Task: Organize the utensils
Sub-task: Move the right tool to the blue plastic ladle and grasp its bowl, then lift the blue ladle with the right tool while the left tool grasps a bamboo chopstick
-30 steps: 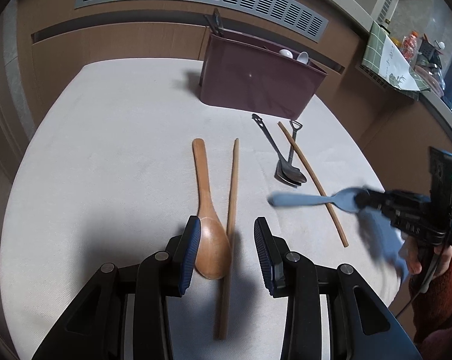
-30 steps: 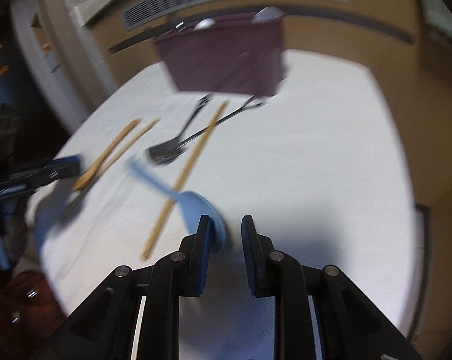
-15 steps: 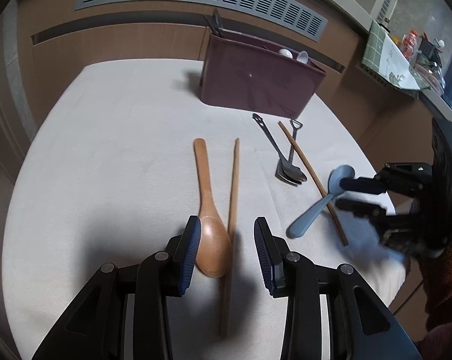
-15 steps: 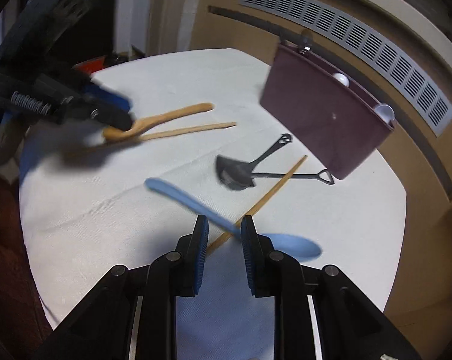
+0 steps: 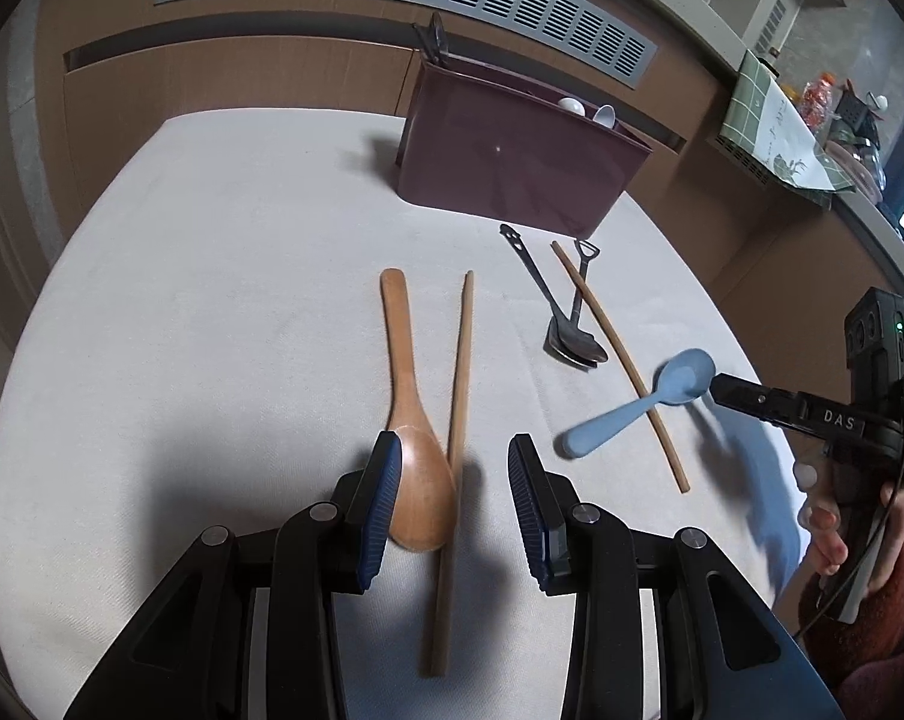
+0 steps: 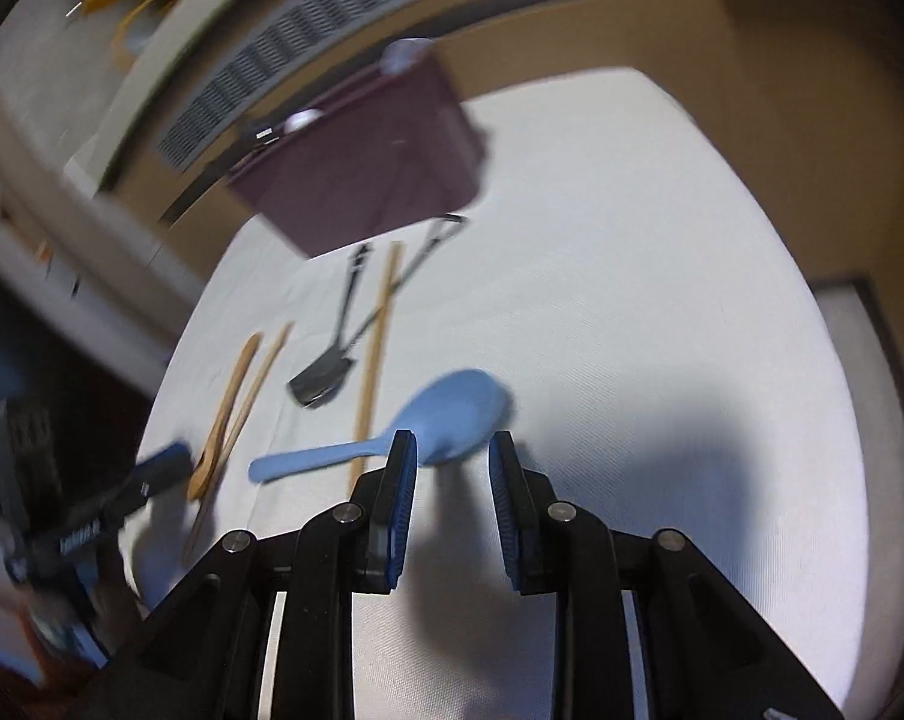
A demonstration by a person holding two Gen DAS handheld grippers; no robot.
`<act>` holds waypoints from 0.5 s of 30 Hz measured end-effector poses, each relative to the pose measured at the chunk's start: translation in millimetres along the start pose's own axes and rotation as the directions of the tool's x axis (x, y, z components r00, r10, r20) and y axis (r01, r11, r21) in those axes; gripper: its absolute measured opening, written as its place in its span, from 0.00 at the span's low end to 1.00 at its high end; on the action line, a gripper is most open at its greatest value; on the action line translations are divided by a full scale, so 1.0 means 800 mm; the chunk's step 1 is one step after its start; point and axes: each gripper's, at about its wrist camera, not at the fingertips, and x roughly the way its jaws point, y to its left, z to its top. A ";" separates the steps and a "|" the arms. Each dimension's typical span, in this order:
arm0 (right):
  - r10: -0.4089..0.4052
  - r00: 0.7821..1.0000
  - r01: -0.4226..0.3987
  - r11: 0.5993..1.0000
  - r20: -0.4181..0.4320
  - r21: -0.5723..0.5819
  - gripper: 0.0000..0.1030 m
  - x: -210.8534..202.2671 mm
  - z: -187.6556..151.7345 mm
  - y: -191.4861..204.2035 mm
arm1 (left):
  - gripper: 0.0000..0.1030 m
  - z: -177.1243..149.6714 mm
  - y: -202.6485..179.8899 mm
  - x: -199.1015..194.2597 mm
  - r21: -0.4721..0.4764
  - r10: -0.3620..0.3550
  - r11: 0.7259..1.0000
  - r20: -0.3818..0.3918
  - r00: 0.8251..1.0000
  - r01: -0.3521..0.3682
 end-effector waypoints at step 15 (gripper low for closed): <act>0.060 0.997 -0.053 0.987 0.042 -0.154 0.09 0.047 0.036 0.028 | 0.36 -0.002 0.010 0.003 -0.043 0.013 0.999 -0.003 1.000 -0.013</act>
